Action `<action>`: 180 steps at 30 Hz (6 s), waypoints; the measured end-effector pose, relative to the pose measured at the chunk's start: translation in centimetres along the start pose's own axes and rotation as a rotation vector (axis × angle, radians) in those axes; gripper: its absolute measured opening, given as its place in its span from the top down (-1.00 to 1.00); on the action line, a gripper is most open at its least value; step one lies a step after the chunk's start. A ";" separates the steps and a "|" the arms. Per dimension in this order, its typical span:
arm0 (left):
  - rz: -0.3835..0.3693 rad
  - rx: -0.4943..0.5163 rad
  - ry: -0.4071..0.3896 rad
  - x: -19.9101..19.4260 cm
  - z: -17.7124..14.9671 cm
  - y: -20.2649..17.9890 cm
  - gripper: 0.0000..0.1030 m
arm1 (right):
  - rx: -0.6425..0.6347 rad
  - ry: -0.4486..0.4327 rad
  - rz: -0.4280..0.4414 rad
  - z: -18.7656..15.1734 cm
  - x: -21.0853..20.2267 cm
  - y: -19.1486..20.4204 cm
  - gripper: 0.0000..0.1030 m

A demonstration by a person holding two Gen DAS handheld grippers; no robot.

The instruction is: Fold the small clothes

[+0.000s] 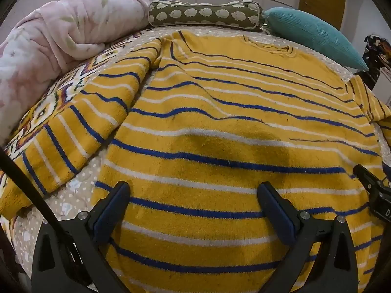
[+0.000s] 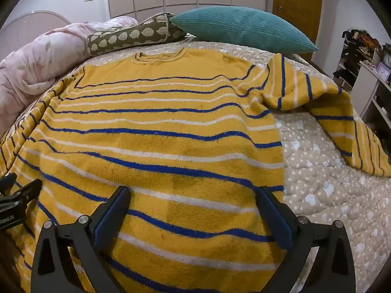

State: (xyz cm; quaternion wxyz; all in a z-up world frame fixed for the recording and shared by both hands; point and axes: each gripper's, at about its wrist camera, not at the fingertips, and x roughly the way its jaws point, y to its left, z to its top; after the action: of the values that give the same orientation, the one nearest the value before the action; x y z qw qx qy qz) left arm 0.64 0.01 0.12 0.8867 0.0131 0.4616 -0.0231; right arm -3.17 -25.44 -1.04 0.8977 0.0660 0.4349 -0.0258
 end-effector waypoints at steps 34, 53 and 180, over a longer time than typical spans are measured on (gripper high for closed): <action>0.008 0.060 -0.027 -1.5 0.0 -0.7 -0.64 | -0.025 0.009 -0.018 -0.1 0.0 0.2 -1.00; -0.069 -0.206 0.080 -1.8 0.9 20.4 0.52 | -0.028 0.011 -0.020 -0.1 0.0 0.2 -1.00; -0.143 -0.338 -0.126 -13.5 -8.9 20.0 -0.19 | -0.739 -0.104 0.000 8.1 3.3 29.1 0.23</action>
State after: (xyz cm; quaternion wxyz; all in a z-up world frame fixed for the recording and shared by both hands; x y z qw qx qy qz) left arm -13.35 20.77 6.14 0.8995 -0.1703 0.4022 -0.0090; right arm 8.20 2.28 4.16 0.8819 -0.2637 0.3686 0.1297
